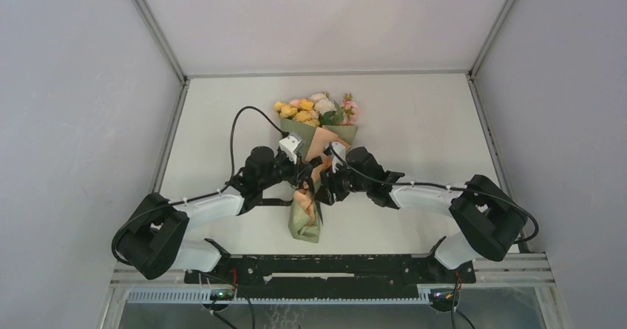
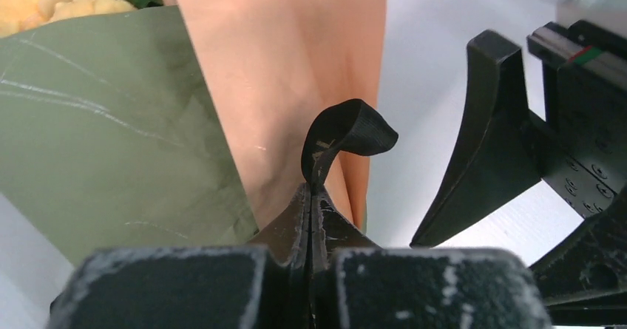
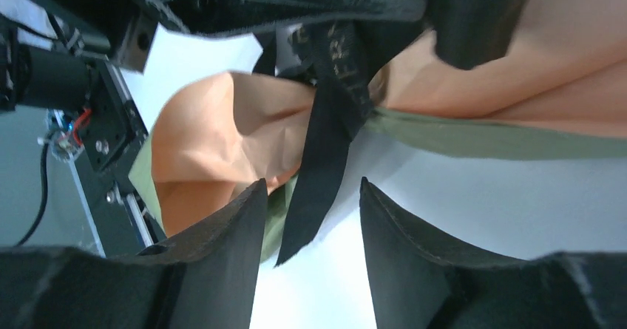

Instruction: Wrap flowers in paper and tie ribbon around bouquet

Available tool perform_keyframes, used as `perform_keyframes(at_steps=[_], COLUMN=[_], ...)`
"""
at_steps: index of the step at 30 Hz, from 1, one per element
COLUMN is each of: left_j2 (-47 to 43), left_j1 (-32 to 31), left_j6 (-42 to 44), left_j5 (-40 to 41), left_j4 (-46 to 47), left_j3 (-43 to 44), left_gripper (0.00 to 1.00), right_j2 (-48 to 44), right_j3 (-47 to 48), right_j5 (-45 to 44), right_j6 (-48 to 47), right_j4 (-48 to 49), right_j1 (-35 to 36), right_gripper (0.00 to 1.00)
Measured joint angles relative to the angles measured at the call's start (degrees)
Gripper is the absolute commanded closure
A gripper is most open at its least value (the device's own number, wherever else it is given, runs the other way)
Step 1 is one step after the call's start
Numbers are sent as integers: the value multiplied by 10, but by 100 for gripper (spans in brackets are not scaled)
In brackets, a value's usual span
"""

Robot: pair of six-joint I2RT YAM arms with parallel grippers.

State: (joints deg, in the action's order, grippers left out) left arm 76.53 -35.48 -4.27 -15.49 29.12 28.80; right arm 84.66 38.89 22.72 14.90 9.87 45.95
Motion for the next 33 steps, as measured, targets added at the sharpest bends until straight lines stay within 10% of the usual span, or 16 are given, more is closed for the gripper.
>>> perform_keyframes(at_steps=[12, 18, 33], left_j2=[-16, -16, -21], left_j1=[6, 9, 49], left_j6=[-70, -82, -84], left_j5=[53, 53, 53], left_j4=[3, 17, 30], left_j3=[-9, -17, -16], left_gripper=[100, 100, 100], right_j2=[91, 126, 136], right_j3=[3, 22, 46], right_j5=[-62, -66, 12], right_j6=[83, 99, 73], right_j4=[206, 221, 123], right_j1=[-2, -7, -17], right_gripper=[55, 79, 71])
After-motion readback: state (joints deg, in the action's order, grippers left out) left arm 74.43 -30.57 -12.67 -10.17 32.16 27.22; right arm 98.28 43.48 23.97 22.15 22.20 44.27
